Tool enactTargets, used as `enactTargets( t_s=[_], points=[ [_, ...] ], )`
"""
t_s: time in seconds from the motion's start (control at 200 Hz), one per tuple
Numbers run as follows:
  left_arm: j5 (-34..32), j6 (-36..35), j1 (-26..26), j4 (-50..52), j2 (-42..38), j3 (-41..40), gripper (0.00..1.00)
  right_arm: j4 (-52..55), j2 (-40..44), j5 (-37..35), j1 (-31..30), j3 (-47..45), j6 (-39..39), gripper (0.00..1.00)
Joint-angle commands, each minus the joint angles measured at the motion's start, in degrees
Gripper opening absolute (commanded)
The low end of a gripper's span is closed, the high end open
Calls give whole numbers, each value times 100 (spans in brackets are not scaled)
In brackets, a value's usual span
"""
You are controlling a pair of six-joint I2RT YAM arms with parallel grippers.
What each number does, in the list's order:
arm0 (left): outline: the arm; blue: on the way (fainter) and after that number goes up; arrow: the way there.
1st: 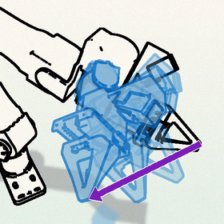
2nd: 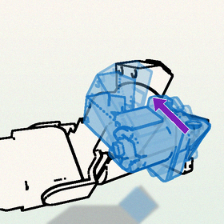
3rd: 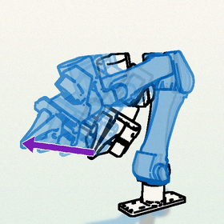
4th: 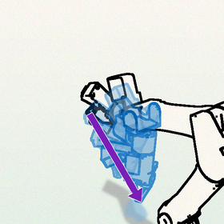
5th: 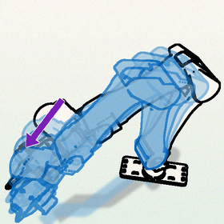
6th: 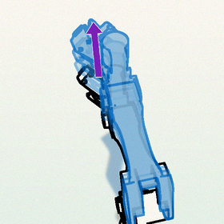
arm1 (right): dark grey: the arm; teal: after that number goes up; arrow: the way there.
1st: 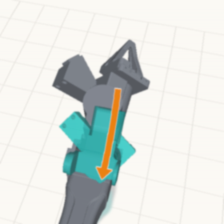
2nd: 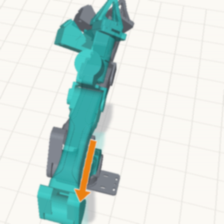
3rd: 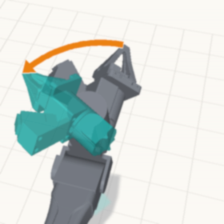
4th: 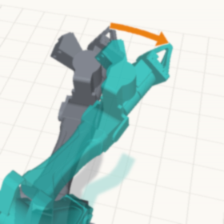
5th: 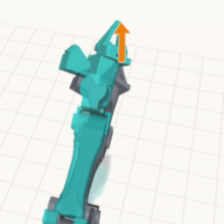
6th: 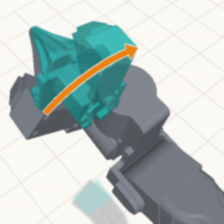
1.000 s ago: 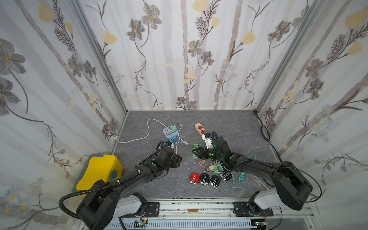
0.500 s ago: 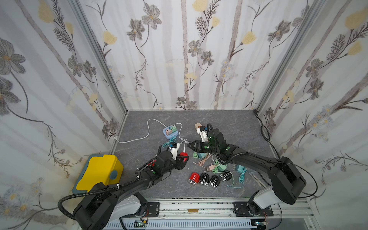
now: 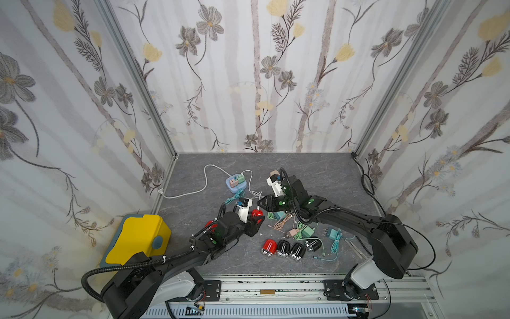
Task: Unplug the electric shaver
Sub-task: Remove the charging cable from the electric shaver.
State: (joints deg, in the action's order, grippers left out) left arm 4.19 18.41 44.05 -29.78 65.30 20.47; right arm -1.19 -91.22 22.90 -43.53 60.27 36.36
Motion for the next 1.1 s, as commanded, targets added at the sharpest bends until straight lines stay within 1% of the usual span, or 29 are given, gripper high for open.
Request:
enactTargets(
  t_s=[0.0, 0.1, 0.225, 0.32, 0.49, 0.53, 0.58, 0.595, 0.644, 0.734, 0.879, 0.984, 1.059, 1.094],
  points=[
    [-138, -84, 34, -375, 12, 12, 41, 64, -188, 127, -75, 124, -136, 33],
    [-151, -81, 58, -396, 21, 6, 40, -44, -220, 142, -95, 108, -84, 25],
    [-155, -65, 77, -400, 85, 15, 41, -211, -239, 342, -116, 99, -24, 13],
    [-220, -40, 103, -329, 163, 53, 40, -222, -214, 309, -112, 81, -11, 0],
    [-383, -77, 200, -1, 144, 72, 39, -136, -87, -4, -71, 84, 3, 0],
    [-464, -134, 271, 101, 94, 71, 39, -289, -54, 96, -13, 13, 154, 0],
    [-627, -220, 366, 228, 30, 63, 38, -727, -57, 377, 87, -155, 429, 0],
    [-686, -241, 397, 280, 15, 63, 38, -870, 110, 462, 120, -202, 507, 0],
    [-846, -284, 500, 437, -31, 71, 38, -1211, 176, 706, 220, -313, 753, 0],
    [-977, -271, 603, 616, -86, 60, 38, -1289, 236, 797, 331, -311, 816, 0],
    [-1034, -224, 733, 843, -127, 56, 36, -685, 245, 331, 330, -67, 377, 0],
    [-1084, -177, 818, 1014, -181, 49, 36, -208, 284, -316, 177, 126, -41, 0],
    [-1104, -106, 859, 1106, -241, 37, 35, -129, 345, -677, 92, 143, -199, 0],
    [-1112, -78, 879, 1117, -275, 10, 35, -125, 371, -740, 80, 135, -208, 0]
  ],
)
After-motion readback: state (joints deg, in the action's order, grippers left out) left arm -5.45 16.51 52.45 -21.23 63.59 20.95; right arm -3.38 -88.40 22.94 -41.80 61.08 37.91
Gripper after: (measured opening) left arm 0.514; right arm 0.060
